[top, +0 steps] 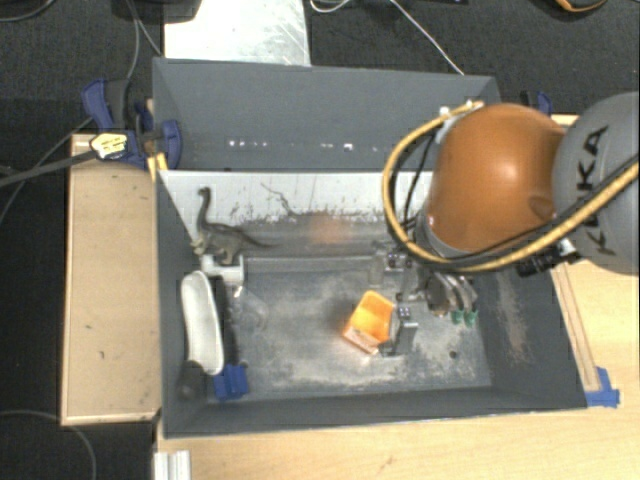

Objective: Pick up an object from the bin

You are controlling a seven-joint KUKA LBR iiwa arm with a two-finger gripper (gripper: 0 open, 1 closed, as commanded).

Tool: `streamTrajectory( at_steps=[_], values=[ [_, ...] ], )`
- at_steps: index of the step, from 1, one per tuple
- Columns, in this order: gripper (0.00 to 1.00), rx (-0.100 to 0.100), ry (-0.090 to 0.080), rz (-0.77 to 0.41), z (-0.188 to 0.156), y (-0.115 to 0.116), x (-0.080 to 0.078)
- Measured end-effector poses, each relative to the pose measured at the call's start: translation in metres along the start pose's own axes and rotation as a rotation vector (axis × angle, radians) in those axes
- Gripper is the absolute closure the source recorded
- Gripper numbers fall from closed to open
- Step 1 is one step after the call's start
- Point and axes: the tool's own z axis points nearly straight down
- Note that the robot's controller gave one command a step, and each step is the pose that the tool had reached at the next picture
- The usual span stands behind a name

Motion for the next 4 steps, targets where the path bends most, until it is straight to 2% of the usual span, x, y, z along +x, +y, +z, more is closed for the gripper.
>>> streamTrajectory(
  at_steps=[1, 2, 3, 4],
  values=[
    [0.00, -0.001, -0.009, 0.004, -0.004, -0.001, -0.001],
    [0.00, 0.000, 0.001, -0.142, 0.063, -0.012, 0.003],
    [0.00, -0.002, -0.014, 0.074, 0.040, -0.023, 0.006],
    [0.00, -0.001, -0.008, -0.175, 0.109, -0.018, -0.008]
  ],
)
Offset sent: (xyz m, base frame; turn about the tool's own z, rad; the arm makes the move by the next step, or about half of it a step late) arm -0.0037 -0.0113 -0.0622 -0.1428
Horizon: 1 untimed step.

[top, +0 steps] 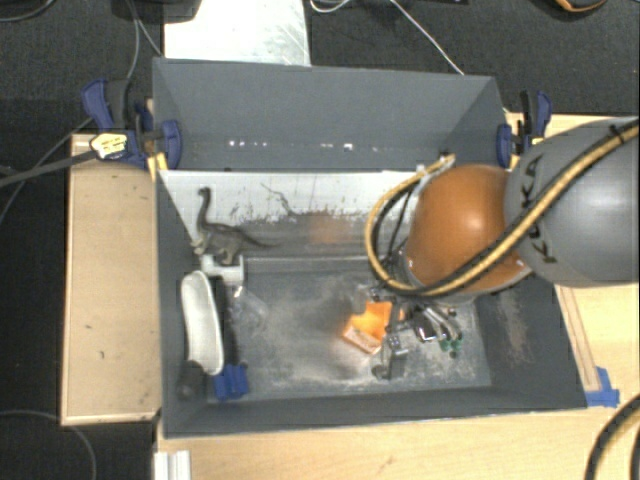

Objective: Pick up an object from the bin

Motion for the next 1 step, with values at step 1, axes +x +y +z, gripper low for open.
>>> streamTrajectory(
  at_steps=[1],
  values=[
    [0.00, -0.004, -0.018, 0.083, 0.0305, -0.0075, -0.0039]
  ],
)
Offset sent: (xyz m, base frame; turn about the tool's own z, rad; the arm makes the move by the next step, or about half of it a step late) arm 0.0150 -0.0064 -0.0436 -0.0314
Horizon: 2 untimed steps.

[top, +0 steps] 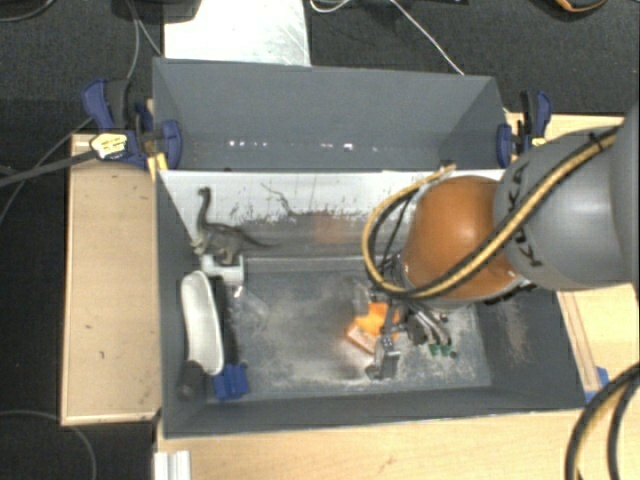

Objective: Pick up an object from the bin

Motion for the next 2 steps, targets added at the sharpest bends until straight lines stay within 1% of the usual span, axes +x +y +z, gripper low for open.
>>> streamTrajectory(
  at_steps=[1, 2],
  values=[
    [0.00, -0.001, 0.000, -0.108, 0.008, 0.002, -0.013],
    [0.00, -0.004, -0.007, 0.199, 0.004, -0.028, -0.004]
  ],
)
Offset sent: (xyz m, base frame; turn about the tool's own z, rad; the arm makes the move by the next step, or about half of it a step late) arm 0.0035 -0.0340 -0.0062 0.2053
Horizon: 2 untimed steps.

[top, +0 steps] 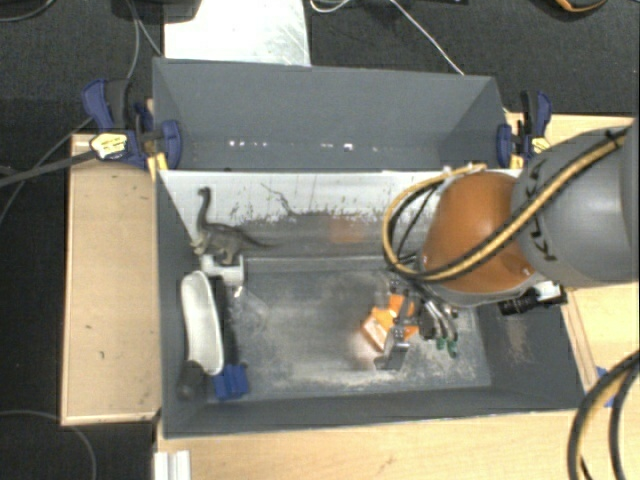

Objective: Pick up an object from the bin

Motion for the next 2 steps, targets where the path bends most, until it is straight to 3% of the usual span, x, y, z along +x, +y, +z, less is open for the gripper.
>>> streamTrajectory(
  at_steps=[1, 2],
  values=[
    [1.00, 0.002, 0.000, -0.051, 0.0193, 0.0046, -0.0123],
    [1.00, 0.002, 0.000, -0.050, 0.0192, 0.0047, -0.0123]
  ],
)
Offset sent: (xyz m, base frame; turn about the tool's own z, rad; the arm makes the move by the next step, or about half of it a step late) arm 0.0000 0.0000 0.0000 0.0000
